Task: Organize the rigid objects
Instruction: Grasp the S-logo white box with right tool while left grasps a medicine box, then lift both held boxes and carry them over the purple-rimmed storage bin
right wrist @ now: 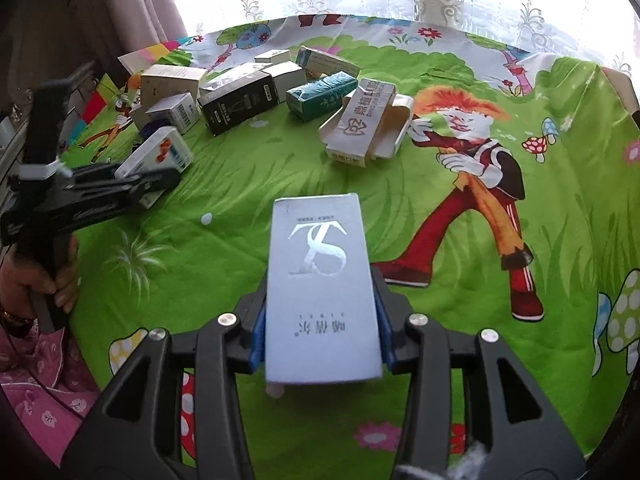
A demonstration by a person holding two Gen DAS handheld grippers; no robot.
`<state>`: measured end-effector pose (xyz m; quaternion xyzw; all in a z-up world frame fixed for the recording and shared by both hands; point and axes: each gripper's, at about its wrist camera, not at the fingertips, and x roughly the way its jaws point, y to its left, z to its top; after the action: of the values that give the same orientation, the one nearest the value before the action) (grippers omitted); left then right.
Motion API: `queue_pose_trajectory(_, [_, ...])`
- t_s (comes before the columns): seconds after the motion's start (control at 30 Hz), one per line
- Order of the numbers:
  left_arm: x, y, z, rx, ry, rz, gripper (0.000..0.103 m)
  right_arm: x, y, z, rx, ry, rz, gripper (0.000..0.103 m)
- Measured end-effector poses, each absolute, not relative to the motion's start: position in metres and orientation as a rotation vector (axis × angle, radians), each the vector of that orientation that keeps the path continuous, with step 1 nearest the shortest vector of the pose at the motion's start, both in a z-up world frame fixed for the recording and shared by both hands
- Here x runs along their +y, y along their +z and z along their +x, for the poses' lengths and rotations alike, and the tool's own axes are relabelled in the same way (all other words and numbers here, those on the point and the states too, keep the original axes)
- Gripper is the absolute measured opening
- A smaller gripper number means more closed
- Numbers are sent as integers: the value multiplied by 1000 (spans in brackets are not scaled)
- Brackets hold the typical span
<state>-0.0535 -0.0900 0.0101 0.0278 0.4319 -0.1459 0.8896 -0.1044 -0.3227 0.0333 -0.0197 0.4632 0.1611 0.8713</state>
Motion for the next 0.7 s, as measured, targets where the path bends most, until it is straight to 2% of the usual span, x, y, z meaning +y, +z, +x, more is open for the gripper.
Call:
queue_pose_trajectory(0.03, [-90,11,-54,902,-309,67,43,-324,32,-104,966,344,-40,57])
queue_pose_trajectory(0.1, [-95,14,-48,916,-307,93,56,-321,32,-104,991,346,-52,63])
queue_pose_trajectory(0.17, [-100,12,-41,939,-293,100,81,-319,32,-103,1012,341,-75,64])
queue_pose_trajectory(0.23, [-103,12,-42,954,-273,105,83,-316,32,-100,1037,337,-102,65])
queue_pose_trajectory(0.27, [-105,13,-43,951,-264,106,71,-315,32,-98,1052,335,-115,65])
queue_pose_trajectory(0.3, [-106,15,-42,935,-263,112,40,-312,32,-97,1065,334,-137,65])
queue_pose_trajectory(0.33, [-106,16,-45,931,-269,125,40,-310,32,-96,1068,325,-162,46])
queue_pose_trajectory(0.4, [-105,17,-51,940,-304,119,40,-305,35,-98,1052,276,-226,45])
queue_pose_trajectory(0.5, [-103,25,-72,870,-299,138,40,-304,47,-108,950,237,-167,45])
queue_pose_trajectory(0.6, [-102,52,-99,685,-275,134,40,-306,82,-146,602,146,-21,45])
queue_pose_trajectory(0.7, [-99,103,-146,360,-218,133,40,-298,113,-196,283,17,18,45])
